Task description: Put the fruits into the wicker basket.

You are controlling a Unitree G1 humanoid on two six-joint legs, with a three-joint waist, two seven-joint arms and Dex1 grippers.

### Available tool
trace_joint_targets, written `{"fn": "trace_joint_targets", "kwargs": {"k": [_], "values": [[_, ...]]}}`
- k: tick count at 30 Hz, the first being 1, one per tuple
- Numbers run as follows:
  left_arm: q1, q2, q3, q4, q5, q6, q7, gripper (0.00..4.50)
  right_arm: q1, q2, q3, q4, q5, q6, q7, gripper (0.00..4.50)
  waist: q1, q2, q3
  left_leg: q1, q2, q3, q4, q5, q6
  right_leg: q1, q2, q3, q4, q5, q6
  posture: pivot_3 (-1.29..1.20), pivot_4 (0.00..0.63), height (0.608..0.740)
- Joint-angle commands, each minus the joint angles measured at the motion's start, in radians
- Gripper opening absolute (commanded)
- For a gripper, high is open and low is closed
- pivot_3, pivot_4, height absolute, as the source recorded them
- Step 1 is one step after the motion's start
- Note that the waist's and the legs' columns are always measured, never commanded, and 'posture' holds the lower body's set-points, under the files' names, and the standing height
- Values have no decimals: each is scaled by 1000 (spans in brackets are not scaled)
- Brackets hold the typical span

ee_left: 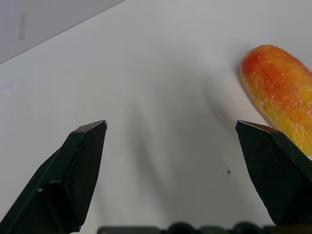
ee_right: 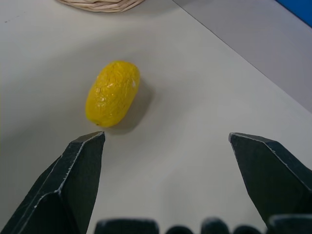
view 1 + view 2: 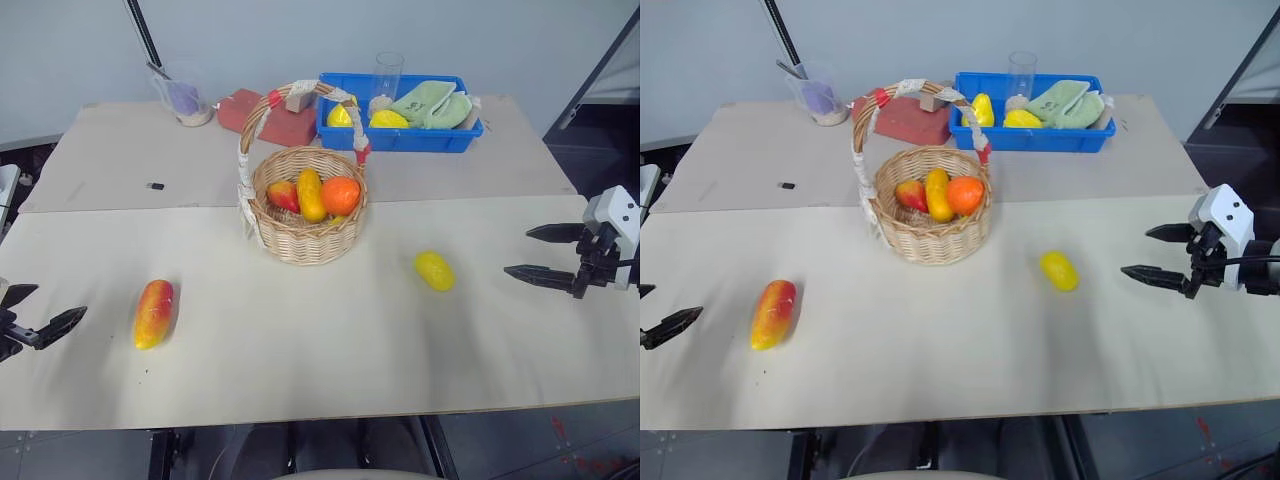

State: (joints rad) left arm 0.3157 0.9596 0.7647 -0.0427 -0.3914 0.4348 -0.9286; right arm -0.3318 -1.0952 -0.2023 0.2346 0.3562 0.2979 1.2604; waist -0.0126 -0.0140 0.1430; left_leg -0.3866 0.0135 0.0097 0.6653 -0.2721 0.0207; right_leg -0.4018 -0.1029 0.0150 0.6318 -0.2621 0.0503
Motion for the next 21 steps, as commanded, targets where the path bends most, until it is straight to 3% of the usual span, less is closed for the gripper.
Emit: {"fn": "trace_joint_targets", "kwargs": {"k": [1,9,12,16,21], "values": [[4,-5,36,-23,-9,-35,-21,4500,2,-3,-15,-21,0,1,-2,4492,0,0,0,0,0,0,0,0,0,0,0,0,0,0,0,0,150,740],[-11,-17,55,-31,-66,28,-37,4500,2,2,-11,-20,-3,-5,-6,4492,0,0,0,0,0,0,0,0,0,0,1,0,0,0,0,0,150,740],[-10,-46,51,-115,-115,97,-9,4500,-10,16,-9,-43,11,-1,-5,4492,0,0,0,0,0,0,0,0,0,0,1,1,0,0,0,0,150,740],[-49,-104,33,-267,-235,252,79,4500,-34,31,-7,-150,76,77,15,4492,1,0,0,0,1,0,1,0,0,0,2,1,1,0,0,0,150,740],[-103,-196,-44,-396,-278,376,253,4500,-96,55,12,-346,213,222,28,4492,1,0,0,0,1,-2,2,0,0,0,3,2,2,0,0,0,150,740]]}}
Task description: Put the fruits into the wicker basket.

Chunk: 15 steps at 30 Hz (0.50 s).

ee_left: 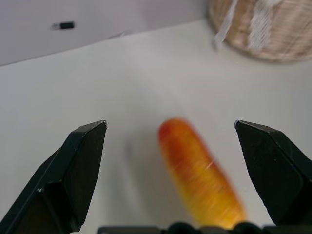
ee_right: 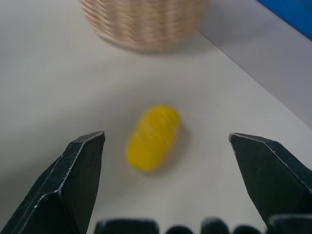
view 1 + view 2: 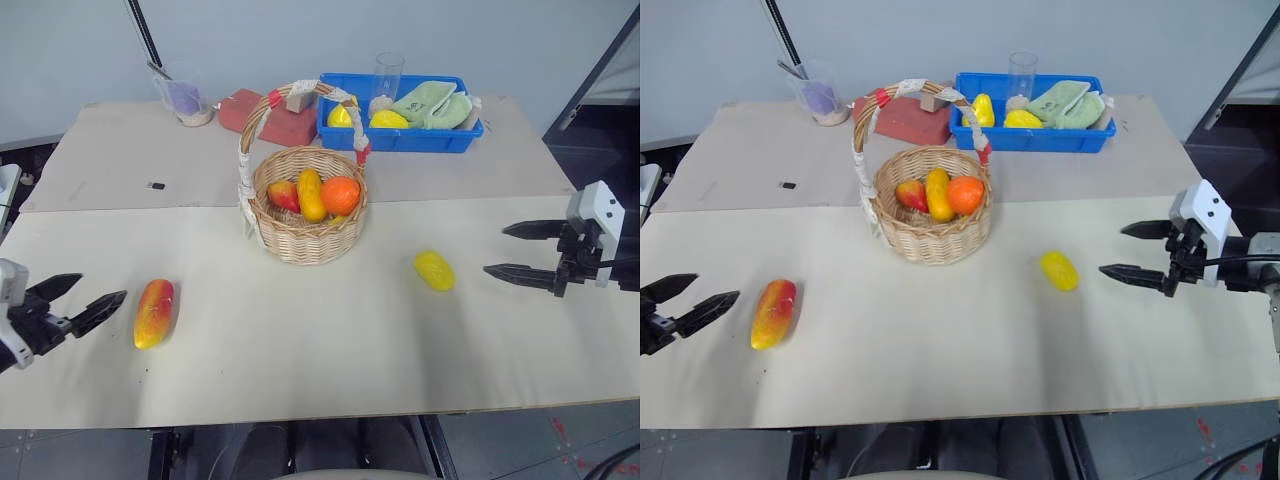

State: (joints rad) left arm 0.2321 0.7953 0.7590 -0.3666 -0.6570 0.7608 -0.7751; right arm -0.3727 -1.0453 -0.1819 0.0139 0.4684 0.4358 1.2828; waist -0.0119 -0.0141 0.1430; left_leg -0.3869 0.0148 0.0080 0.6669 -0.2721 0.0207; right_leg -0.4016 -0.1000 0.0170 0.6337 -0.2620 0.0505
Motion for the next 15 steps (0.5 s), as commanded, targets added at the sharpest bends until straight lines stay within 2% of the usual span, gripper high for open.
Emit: {"fn": "trace_joint_targets", "kwargs": {"k": [1,6,12,15], "values": [[-22,-44,-66,-90,6,65,139,4500,-81,13,-1,-165,137,120,3,4492,0,0,0,0,0,0,0,0,0,0,0,0,0,0,0,0,150,740],[-44,-93,-131,-89,59,71,256,4500,-200,69,45,-265,225,224,-30,4492,0,0,0,0,0,-2,0,0,0,0,2,0,0,0,0,0,150,740],[-68,-177,-167,-98,56,134,373,4500,-285,137,137,-275,206,210,-20,4492,8,-1,0,-2,-1,-3,1,0,0,0,1,0,0,0,0,0,150,740],[-74,-190,-190,-114,40,184,395,4500,-302,160,169,-273,194,188,-5,4492,13,-1,0,-2,-1,-3,2,0,0,-1,0,0,0,0,0,0,150,740]]}}
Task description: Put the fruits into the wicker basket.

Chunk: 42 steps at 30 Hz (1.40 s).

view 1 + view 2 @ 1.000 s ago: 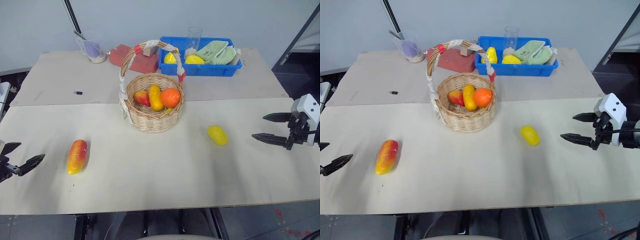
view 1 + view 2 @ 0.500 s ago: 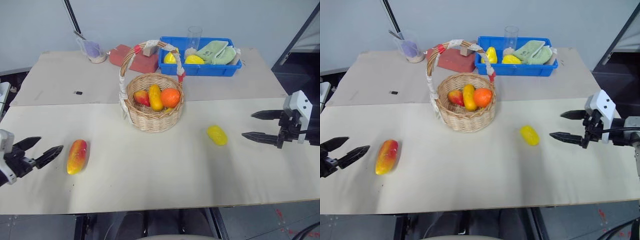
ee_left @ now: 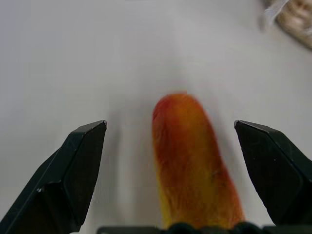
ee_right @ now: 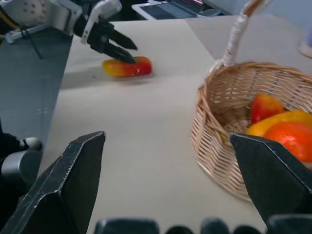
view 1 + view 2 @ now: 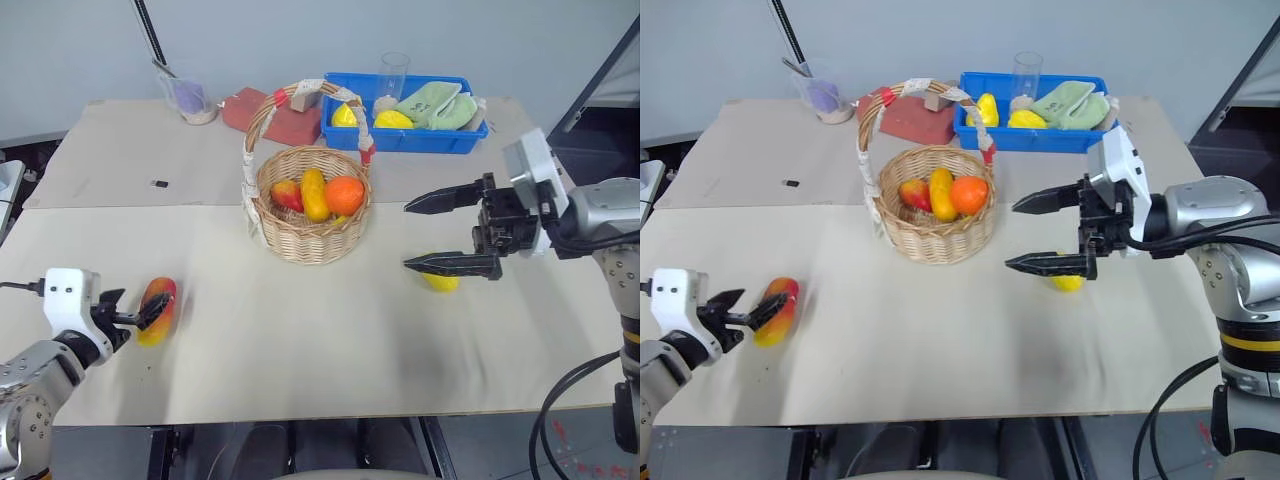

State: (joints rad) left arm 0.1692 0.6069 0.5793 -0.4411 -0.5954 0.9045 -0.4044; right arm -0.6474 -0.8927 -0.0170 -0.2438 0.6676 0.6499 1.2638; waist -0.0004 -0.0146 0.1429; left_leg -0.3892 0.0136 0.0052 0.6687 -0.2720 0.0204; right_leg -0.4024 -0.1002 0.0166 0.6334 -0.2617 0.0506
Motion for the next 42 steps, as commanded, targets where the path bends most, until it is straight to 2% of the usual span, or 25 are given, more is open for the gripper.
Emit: {"fn": "trace_joint_targets", "kwargs": {"k": [1,8,11,14,15,16,19,23,27,30,34,38,42], "values": [[-17,-4,-14,-40,-23,55,32,4500,-35,16,12,-18,-5,-31,17,4492,3,0,0,0,0,0,0,0,0,0,0,0,0,0,0,0,150,740],[-35,-1,-52,-16,-24,84,32,4500,-76,60,51,-28,-21,-52,37,4492,3,0,0,0,0,0,0,0,0,0,0,0,1,0,0,0,150,740],[-47,-1,-74,-5,-13,72,33,3646,-80,68,61,-21,-37,-66,43,4500,6,0,0,0,0,-1,1,0,-1,0,0,0,1,0,0,0,150,740],[-48,-2,-87,2,1,63,39,2194,-78,70,64,-20,-44,-73,45,4500,6,0,0,0,0,0,0,0,-1,0,0,0,1,0,0,0,150,740],[-47,2,-93,3,9,55,35,1779,-77,71,64,-20,-45,-74,46,4500,6,0,0,0,0,0,0,0,-1,0,0,0,1,0,0,0,150,740],[-43,5,-99,4,12,41,22,1572,-74,70,62,-21,-47,-74,42,4500,7,0,0,0,0,-1,0,0,-1,0,0,0,1,0,0,0,150,740],[-24,23,-124,-20,23,-30,-47,1547,-60,64,50,-28,-50,-71,34,4500,8,0,0,0,0,-1,0,0,-1,0,0,0,1,0,0,0,150,740],[-9,55,-133,-113,-39,-124,-201,1547,-35,40,21,-48,-40,-54,23,4500,11,0,0,-1,0,0,0,0,-1,0,-1,-1,0,0,0,0,150,740],[-116,169,-145,-235,-180,-84,-316,1547,-2,3,-35,-66,-23,-29,-8,4500,15,0,0,-3,-1,-2,1,1,-2,-1,-4,-3,-1,0,0,0,150,740],[-281,161,-228,-212,-175,-98,-262,1547,17,-9,-61,-76,-23,-12,-41,4500,13,0,0,-2,-3,-1,1,1,-2,0,-5,-2,-1,0,0,0,150,740],[-501,82,-408,-142,-72,-147,-199,1547,45,-9,-91,-108,-13,16,-109,4500,13,0,0,-1,-5,-1,2,1,-2,1,-3,-2,0,1,2,0,150,740],[-625,28,-520,-21,69,-250,-168,1547,52,0,-118,-134,3,36,-174,4500,8,-1,0,-5,-6,-2,10,0,1,-1,2,0,8,2,3,0,150,740],[-724,-32,-624,112,204,-379,-166,1547,55,15,-132,-150,0,44,-247,4500,10,-1,0,-5,-5,-2,11,0,1,-1,3,0,8,2,3,0,150,740]]}}
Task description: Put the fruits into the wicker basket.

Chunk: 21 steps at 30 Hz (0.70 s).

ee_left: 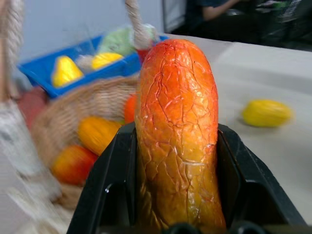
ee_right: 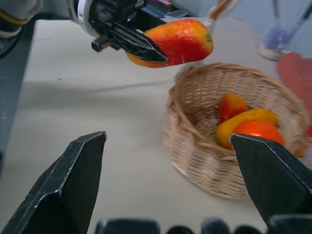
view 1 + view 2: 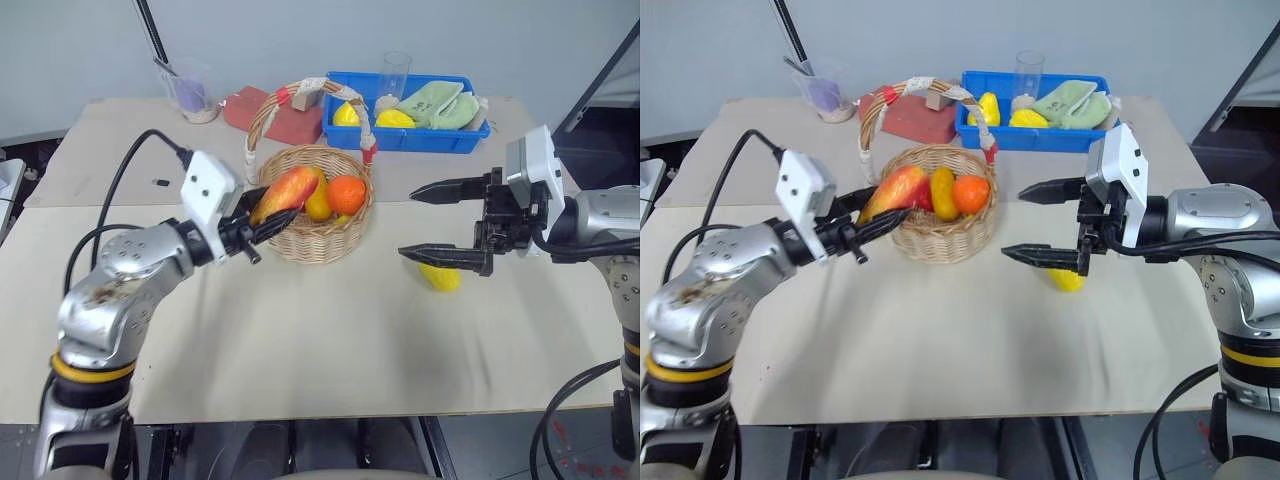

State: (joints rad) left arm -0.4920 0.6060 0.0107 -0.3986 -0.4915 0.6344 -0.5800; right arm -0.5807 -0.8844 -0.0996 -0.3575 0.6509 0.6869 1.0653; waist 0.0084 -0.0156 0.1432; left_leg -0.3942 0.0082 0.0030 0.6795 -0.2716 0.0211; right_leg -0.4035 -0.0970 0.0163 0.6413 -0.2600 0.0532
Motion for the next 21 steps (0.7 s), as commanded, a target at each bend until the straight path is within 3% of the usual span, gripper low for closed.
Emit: {"fn": "trace_joint_targets", "kwargs": {"k": [1,4,10,16,21], "values": [[-84,-48,-74,106,130,-139,13,1547,-8,7,-51,-41,14,6,-62,4500,2,0,0,0,0,0,0,0,0,0,0,0,0,0,0,0,150,740],[-125,-96,-98,192,179,-207,12,1547,5,9,-55,-49,12,6,-93,4500,4,0,0,0,0,0,1,0,0,0,0,0,0,0,0,0,150,740],[-136,-147,-116,266,215,-282,-26,4390,47,14,-86,-39,-5,-10,-156,4500,4,0,0,-1,0,0,1,0,0,0,1,0,0,0,0,0,150,740],[-83,-111,-122,154,136,-231,-169,4454,145,5,-96,17,-113,-82,-214,4500,3,0,0,-1,0,0,1,0,0,0,1,0,0,0,0,0,150,740],[-36,-17,-101,50,62,-174,-299,4454,240,-33,-10,51,-259,-50,-276,4500,1,0,0,-1,1,0,2,0,0,0,2,0,0,0,0,0,150,740]]}}
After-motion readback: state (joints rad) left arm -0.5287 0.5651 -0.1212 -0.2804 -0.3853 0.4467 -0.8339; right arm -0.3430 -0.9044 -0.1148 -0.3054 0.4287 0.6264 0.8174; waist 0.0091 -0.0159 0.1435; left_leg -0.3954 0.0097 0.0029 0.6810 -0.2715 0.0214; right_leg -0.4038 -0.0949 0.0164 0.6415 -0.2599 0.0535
